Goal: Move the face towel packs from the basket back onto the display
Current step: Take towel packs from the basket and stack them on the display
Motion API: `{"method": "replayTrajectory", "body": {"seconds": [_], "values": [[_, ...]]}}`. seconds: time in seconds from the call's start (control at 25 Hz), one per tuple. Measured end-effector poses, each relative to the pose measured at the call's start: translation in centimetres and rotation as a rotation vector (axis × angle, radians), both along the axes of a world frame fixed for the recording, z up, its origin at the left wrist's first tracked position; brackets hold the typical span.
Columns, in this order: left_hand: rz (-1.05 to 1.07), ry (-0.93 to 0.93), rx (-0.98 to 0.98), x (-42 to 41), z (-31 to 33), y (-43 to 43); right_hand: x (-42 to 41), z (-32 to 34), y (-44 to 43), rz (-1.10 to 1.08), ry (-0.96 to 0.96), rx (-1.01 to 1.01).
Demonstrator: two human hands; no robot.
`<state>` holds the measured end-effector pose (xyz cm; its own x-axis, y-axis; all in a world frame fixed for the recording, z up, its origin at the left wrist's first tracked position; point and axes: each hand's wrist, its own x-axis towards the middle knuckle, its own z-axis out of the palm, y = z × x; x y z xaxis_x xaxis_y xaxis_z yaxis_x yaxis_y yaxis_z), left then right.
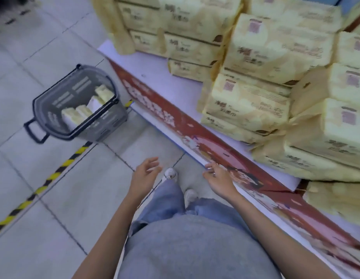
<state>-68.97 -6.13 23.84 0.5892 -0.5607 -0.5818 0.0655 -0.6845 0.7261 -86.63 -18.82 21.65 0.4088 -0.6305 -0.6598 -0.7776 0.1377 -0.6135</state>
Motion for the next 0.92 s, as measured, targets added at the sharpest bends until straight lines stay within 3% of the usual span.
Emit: {"method": "replayTrajectory", "body": {"seconds": [0.28, 0.44, 0.64, 0.92], "values": [[0.624, 0.184, 0.080, 0.4, -1.7, 12.8, 9.3, 0.5, 2.6, 0.415, 0.009, 0.013], [0.837, 0.254, 0.093, 3.7, -2.2, 16.5, 17.4, 0.3, 4.3, 0.557, -0.016, 0.009], [0.897, 0.255, 0.029, 13.7, -2.3, 17.3, 28.8, -0.4, 6.8, 0.656, 0.014, 0.031], [0.770, 0.167, -0.046, 28.8, -0.4, 15.0, 37.6, 0.0, 6.2, 0.566, -0.008, 0.022]]}}
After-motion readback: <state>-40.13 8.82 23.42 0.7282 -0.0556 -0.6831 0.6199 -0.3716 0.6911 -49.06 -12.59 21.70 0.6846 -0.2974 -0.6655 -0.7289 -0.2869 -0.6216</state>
